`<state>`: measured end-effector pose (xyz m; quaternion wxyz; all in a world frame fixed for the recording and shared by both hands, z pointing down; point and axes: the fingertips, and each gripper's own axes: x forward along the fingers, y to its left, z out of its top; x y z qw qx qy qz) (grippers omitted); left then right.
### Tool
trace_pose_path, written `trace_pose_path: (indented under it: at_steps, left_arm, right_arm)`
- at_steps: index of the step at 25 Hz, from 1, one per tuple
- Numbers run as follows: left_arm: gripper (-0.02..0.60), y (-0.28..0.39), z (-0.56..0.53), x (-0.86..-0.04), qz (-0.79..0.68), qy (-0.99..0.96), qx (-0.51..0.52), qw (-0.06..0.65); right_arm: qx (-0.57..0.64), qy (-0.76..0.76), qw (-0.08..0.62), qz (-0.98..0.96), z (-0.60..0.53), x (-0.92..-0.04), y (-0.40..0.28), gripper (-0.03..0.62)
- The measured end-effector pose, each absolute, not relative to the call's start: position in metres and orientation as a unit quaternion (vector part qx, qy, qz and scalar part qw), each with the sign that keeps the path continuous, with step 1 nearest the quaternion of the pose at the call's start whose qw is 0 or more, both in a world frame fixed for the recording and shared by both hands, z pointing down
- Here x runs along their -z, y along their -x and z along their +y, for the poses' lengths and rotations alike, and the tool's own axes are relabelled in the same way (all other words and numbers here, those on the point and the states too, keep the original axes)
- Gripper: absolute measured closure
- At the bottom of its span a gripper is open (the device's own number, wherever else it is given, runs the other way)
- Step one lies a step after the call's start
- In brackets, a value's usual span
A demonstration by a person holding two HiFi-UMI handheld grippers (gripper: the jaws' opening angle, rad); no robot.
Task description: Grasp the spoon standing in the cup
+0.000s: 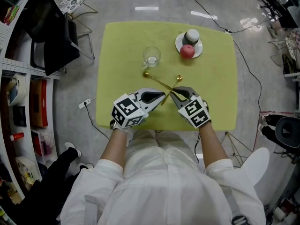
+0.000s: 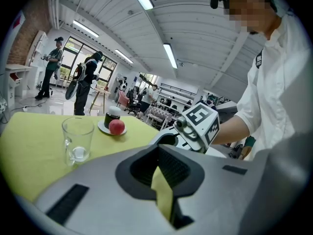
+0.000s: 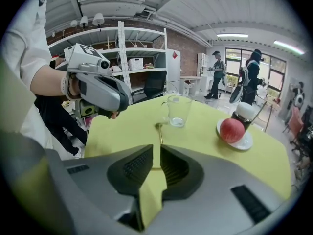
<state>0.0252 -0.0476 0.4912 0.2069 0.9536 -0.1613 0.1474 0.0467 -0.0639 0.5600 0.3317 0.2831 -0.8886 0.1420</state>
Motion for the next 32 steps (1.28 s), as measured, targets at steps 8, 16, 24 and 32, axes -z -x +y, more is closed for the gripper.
trace_pose_path:
  at_steps: [8,16,24,32]
  left_arm:
    - [0.578,-0.024,-0.041,-0.493,-0.158,-0.954,-0.151,0.207]
    - [0.578,-0.028,-0.034,-0.488,-0.151,-0.957,-0.148,0.198]
    - [0.578,-0.038,-0.016,-0.471,-0.136,-0.964,-0.138,0.182]
    - [0.578,-0.044,0.009,-0.461,-0.124,-0.969,-0.136,0.168]
  right_arm:
    - [-0.143,-0.317,0.260,-0.901,-0.060,-0.531,-0.049,0.569]
    - [-0.152,-0.335,0.189,-0.910,-0.048,-0.499,-0.055,0.577]
    - [-0.170,-0.325,0.120,-0.922,-0.031,-0.462,-0.057,0.582]
    - [-0.178,-0.300,0.081,-0.934,-0.006,-0.441,-0.056,0.588]
